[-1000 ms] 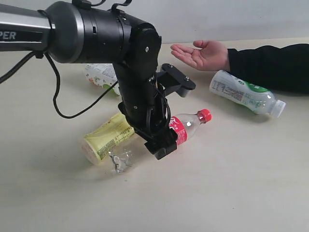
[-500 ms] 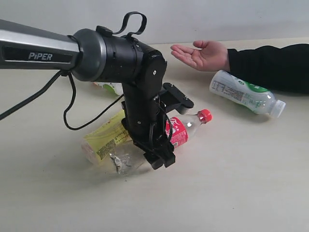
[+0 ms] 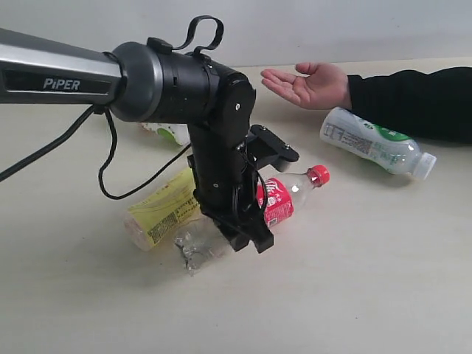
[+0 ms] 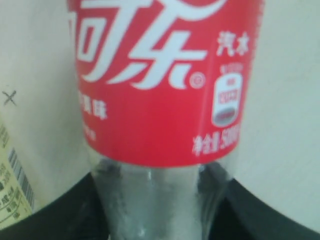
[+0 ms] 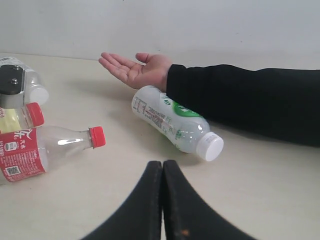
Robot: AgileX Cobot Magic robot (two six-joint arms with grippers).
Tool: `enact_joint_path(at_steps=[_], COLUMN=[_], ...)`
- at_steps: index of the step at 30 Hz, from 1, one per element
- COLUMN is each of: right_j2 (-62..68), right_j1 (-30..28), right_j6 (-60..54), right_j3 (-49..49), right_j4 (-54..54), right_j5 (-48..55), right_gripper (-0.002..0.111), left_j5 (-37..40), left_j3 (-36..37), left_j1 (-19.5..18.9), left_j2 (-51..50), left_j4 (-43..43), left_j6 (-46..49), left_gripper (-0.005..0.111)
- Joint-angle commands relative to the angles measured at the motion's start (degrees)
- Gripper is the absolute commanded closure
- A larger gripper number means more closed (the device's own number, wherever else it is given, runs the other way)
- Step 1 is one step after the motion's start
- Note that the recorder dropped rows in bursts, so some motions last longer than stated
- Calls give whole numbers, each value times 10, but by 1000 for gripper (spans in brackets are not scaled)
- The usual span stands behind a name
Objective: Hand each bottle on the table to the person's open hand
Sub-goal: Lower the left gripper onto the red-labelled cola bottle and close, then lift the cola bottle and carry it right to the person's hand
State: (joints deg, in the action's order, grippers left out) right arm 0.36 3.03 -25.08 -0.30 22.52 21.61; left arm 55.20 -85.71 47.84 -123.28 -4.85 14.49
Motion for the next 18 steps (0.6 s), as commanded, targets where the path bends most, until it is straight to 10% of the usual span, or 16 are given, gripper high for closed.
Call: enact_joint_path(at_steps=[1, 18], right_j2=[-4, -4], right_j1=[-3, -3], right_j6=[-3, -3], right_j3=[3, 3], right_j4=[-1, -1], right_j5=[-3, -3], right_gripper=[108, 108], left_j5=[11, -36], left_j3=[-31, -441], left_j1=[2, -23], left_j2=[38, -69], left_j4=[-26, -31], left_j6=[-49, -381], left_gripper=[107, 107])
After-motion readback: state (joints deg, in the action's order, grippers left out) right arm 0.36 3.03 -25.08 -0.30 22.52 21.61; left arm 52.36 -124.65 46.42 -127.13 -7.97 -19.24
